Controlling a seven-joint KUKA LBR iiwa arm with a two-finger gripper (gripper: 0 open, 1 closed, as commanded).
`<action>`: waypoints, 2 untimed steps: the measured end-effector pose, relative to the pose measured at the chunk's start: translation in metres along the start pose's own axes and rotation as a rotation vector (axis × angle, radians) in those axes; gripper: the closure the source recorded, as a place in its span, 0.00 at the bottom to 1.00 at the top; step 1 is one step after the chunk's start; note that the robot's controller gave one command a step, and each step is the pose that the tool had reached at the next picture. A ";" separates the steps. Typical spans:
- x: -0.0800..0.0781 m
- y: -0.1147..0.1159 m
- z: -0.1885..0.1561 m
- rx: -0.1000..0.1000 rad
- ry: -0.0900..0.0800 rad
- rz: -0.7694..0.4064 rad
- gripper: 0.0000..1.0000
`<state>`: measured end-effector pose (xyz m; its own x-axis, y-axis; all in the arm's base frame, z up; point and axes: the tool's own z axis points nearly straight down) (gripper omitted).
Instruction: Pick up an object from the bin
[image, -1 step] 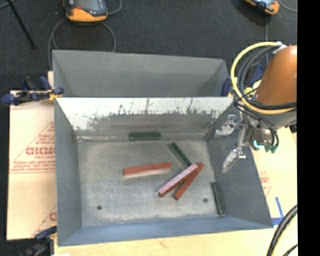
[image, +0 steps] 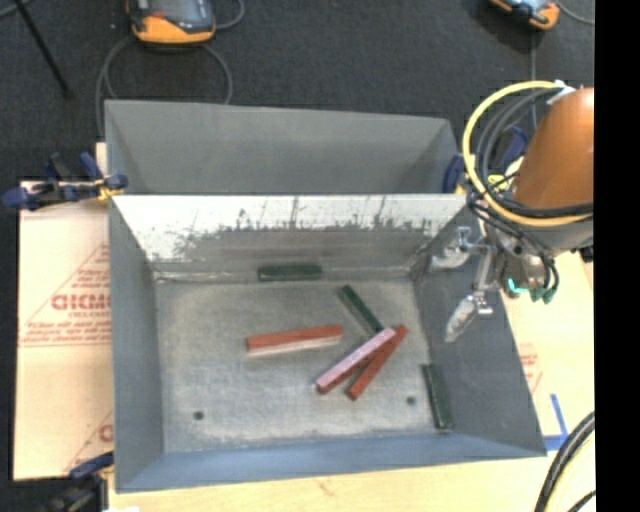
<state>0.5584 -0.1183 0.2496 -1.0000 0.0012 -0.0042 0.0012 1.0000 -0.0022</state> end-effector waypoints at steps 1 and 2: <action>-0.009 0.006 0.043 0.002 -0.009 -0.022 0.00; -0.007 0.025 0.096 -0.002 -0.002 0.083 0.00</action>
Offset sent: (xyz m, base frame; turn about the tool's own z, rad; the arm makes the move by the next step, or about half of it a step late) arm 0.0050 0.0417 -0.1343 0.1869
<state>0.5659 -0.0935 0.1536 -0.9964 0.0842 -0.0067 0.0842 0.9964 0.0000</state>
